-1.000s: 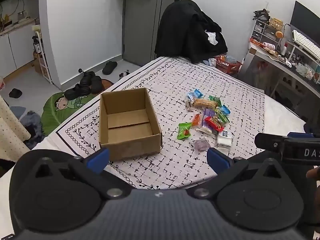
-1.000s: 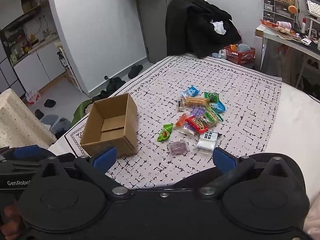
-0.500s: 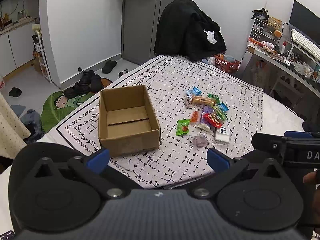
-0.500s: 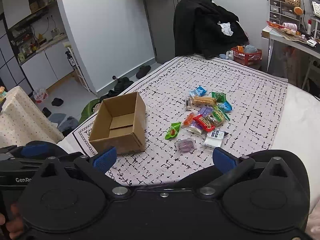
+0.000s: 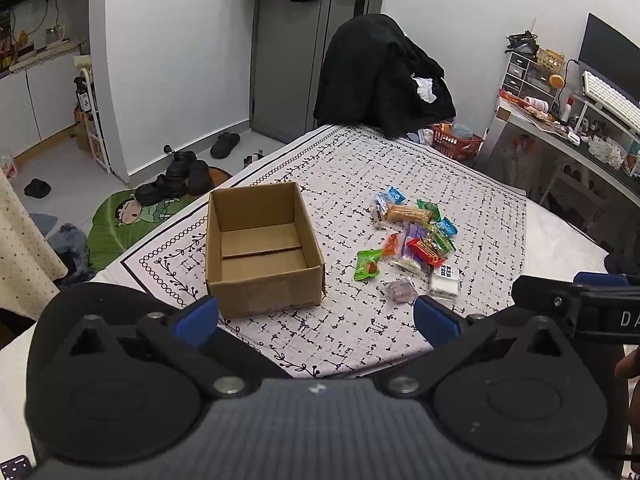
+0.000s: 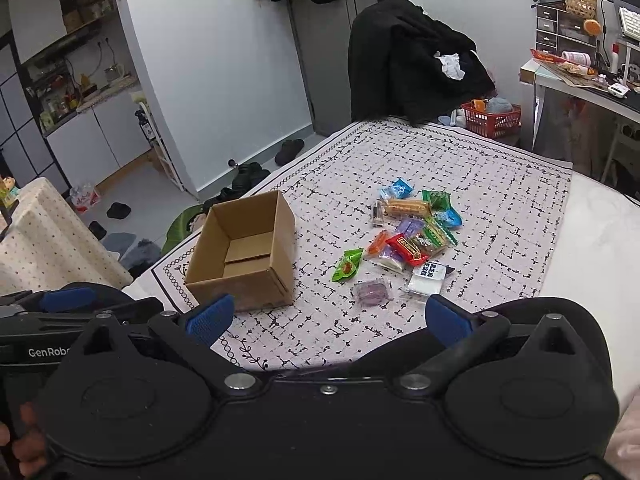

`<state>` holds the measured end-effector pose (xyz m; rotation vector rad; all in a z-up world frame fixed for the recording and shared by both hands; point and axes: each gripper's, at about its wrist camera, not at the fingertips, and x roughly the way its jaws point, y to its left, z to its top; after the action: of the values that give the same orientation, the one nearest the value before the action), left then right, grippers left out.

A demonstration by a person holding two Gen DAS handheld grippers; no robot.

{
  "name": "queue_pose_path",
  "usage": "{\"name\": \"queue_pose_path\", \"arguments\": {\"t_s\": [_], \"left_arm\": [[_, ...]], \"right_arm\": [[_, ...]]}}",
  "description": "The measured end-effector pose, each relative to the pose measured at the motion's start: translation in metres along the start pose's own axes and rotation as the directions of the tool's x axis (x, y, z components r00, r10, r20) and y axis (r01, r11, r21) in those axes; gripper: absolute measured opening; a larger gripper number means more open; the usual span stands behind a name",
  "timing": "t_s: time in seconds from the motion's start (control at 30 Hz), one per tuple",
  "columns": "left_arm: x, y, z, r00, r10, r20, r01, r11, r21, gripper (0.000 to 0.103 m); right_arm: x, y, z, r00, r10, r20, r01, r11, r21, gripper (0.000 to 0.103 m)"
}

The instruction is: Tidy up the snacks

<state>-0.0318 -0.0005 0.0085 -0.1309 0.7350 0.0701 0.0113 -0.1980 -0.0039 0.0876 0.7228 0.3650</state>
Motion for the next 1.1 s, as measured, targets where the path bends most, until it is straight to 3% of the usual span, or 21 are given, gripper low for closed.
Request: {"name": "queue_pose_path", "arguments": {"t_s": [0.73,1.1], "left_arm": [[-0.019,-0.005,-0.002,0.999,0.001,0.039,-0.002,1.000,0.015,0.103],[-0.020,-0.008,-0.002,0.999,-0.012,0.045,0.012,1.000,0.010,0.103]], "right_arm": [[-0.014,0.005,0.003,0.999,0.030,0.013,-0.030,0.999,-0.019,0.103],[-0.008,-0.006,0.006,0.999,0.042,0.006,-0.042,0.998,0.039,0.103]]}}
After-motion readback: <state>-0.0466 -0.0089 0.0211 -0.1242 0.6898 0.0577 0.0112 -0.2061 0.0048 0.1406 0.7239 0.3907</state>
